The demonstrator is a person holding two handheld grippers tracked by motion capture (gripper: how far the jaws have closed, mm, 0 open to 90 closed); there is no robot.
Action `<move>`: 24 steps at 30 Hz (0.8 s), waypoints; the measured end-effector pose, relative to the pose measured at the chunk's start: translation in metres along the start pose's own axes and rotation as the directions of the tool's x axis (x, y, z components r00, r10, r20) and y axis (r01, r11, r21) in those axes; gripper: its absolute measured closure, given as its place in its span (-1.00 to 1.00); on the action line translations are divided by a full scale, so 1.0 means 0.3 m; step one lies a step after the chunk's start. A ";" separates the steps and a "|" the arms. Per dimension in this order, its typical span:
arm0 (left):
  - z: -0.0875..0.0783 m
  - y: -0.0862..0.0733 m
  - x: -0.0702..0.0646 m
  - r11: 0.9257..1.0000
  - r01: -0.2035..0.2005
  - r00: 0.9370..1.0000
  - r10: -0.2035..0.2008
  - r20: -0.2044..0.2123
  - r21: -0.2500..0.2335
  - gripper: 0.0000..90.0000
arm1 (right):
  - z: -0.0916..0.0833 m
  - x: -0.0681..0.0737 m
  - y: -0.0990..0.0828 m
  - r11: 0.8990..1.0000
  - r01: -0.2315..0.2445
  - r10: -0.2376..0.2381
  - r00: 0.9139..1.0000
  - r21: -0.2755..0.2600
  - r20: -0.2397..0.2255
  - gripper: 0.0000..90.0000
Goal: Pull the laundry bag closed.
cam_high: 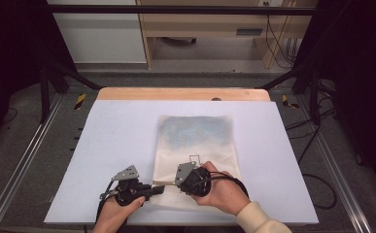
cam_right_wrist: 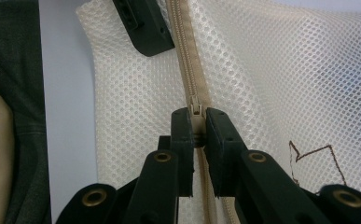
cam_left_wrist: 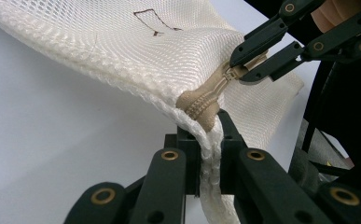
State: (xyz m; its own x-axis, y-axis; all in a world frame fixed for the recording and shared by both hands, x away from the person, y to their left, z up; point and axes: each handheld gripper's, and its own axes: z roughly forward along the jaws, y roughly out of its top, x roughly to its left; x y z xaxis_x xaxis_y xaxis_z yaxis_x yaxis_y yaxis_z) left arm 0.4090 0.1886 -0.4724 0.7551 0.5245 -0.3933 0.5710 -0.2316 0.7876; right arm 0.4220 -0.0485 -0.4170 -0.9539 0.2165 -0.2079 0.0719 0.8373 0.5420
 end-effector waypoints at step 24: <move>0.006 -0.001 -0.011 1.000 -0.015 1.000 0.015 0.006 0.002 0.86 | -0.050 -0.002 -0.055 1.000 -0.015 0.015 1.000 0.016 0.019 0.82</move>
State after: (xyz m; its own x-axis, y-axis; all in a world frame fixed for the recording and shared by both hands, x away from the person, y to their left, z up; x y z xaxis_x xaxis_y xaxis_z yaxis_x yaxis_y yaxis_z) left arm 0.4070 0.1854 -0.4723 0.7653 0.5163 -0.3844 0.5604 -0.2408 0.7924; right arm 0.4170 -0.0700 -0.4135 -0.9471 0.2382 -0.2150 0.0910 0.8419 0.5320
